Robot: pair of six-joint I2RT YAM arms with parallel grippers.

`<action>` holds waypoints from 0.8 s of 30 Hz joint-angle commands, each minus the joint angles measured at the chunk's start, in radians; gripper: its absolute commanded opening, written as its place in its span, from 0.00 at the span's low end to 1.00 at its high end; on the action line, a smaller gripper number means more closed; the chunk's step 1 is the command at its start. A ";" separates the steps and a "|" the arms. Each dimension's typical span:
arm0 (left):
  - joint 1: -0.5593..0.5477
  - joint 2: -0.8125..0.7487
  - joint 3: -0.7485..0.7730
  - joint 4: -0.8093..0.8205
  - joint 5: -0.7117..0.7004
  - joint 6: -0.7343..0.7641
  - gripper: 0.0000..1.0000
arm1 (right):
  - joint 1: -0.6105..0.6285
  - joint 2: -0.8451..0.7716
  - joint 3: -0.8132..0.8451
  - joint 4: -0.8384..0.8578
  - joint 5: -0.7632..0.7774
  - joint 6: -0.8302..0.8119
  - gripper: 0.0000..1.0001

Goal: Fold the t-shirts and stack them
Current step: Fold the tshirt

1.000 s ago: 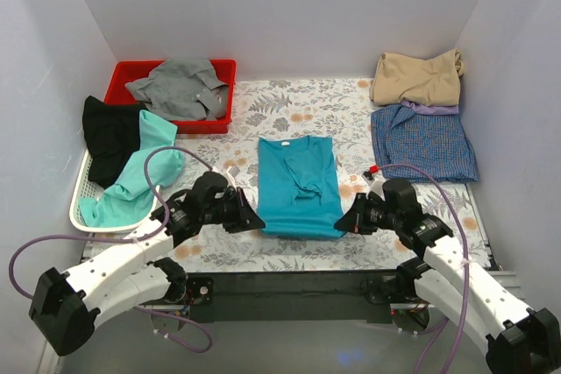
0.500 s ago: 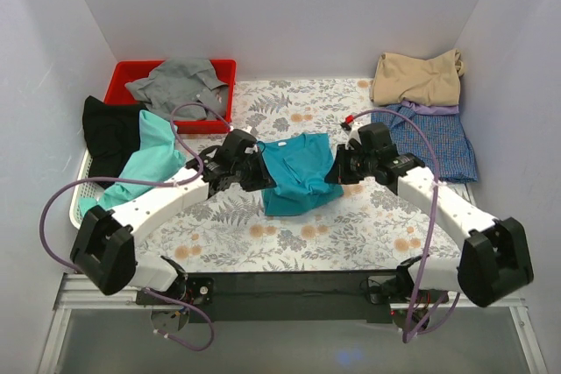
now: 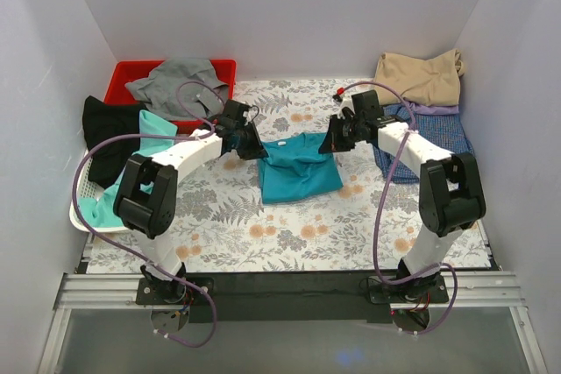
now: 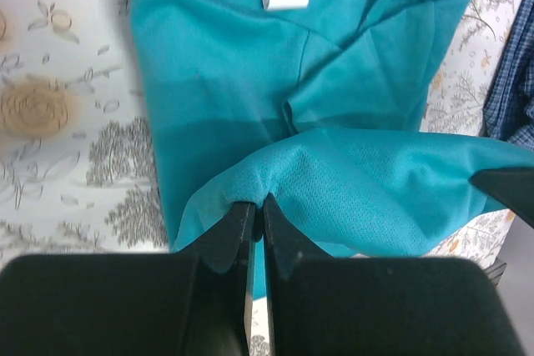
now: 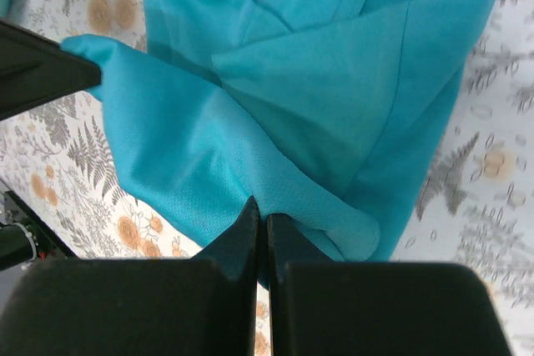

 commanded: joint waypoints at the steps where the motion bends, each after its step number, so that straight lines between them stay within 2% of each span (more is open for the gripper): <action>1: 0.031 0.053 0.089 0.024 0.047 0.037 0.00 | -0.031 0.073 0.114 0.032 -0.095 -0.035 0.02; 6: 0.077 0.153 0.184 0.038 0.056 0.046 0.00 | -0.070 0.200 0.249 0.032 -0.144 -0.040 0.02; 8: 0.097 0.191 0.222 0.054 0.065 0.054 0.00 | -0.077 0.240 0.293 0.032 -0.153 -0.046 0.07; 9: 0.120 0.207 0.239 0.057 0.076 0.058 0.01 | -0.083 0.276 0.334 0.033 -0.168 -0.052 0.26; 10: 0.127 0.225 0.280 0.052 0.073 0.065 0.02 | -0.091 0.297 0.353 0.043 -0.175 -0.060 0.37; 11: 0.137 0.239 0.296 0.048 0.061 0.071 0.02 | -0.094 0.317 0.370 0.050 -0.179 -0.087 0.44; 12: 0.150 0.244 0.302 0.051 0.044 0.071 0.13 | -0.099 0.350 0.400 0.058 -0.143 -0.092 0.55; 13: 0.160 0.244 0.297 0.090 0.036 0.074 0.29 | -0.111 0.367 0.420 0.076 -0.124 -0.098 0.61; 14: 0.169 0.250 0.323 0.090 0.036 0.084 0.37 | -0.122 0.381 0.439 0.076 -0.118 -0.112 0.71; 17: 0.184 0.242 0.346 0.048 -0.033 0.088 0.46 | -0.154 0.366 0.453 0.096 -0.076 -0.132 0.73; 18: 0.184 0.228 0.349 0.038 -0.024 0.113 0.66 | -0.162 0.337 0.448 0.101 -0.049 -0.141 0.74; 21: 0.184 0.172 0.314 0.031 -0.031 0.106 0.67 | -0.160 0.279 0.413 0.104 -0.029 -0.161 0.74; 24: 0.184 0.133 0.274 0.070 0.050 0.118 0.68 | -0.162 0.234 0.361 0.105 -0.081 -0.149 0.74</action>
